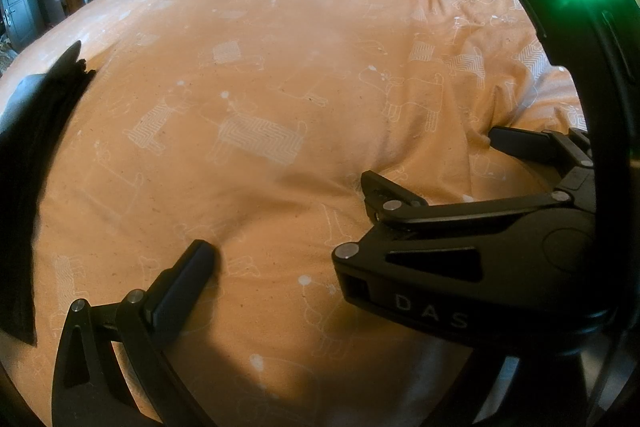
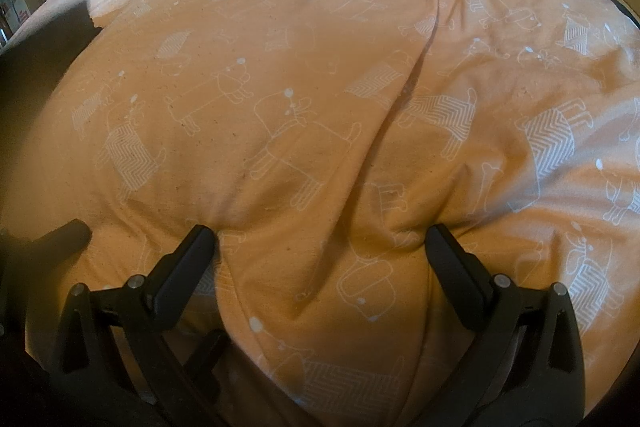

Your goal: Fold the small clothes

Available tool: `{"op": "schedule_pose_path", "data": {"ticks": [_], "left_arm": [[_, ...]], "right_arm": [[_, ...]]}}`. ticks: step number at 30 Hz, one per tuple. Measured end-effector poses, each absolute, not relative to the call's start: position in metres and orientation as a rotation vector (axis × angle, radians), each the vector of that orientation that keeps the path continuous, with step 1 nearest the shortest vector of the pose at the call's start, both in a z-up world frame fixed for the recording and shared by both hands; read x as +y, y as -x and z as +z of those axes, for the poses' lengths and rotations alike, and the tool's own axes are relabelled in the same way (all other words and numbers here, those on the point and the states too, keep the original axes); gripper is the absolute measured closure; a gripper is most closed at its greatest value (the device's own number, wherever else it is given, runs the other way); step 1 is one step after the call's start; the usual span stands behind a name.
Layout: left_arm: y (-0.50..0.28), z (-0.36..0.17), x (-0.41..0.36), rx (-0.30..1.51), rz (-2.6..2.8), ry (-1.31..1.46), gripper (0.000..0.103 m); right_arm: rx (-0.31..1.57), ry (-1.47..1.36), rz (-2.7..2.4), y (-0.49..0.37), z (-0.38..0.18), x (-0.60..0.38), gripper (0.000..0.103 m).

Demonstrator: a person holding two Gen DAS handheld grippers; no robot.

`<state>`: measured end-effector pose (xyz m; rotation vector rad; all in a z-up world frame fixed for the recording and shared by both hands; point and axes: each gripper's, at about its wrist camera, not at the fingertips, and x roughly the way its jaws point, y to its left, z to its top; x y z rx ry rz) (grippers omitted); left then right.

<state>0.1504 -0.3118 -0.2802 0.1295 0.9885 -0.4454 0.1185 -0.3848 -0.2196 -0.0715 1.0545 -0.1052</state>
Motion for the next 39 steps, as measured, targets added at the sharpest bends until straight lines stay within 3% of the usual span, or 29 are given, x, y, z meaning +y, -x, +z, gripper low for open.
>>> {"op": "schedule_pose_path", "data": {"ticks": [39], "left_arm": [[-0.1474,-0.2817,-0.3161,0.992,-0.435,-0.121,0.0]], "right_arm": [[1.045,0.088,-0.116,-0.1186,-0.2195,-0.3844,0.0]]}}
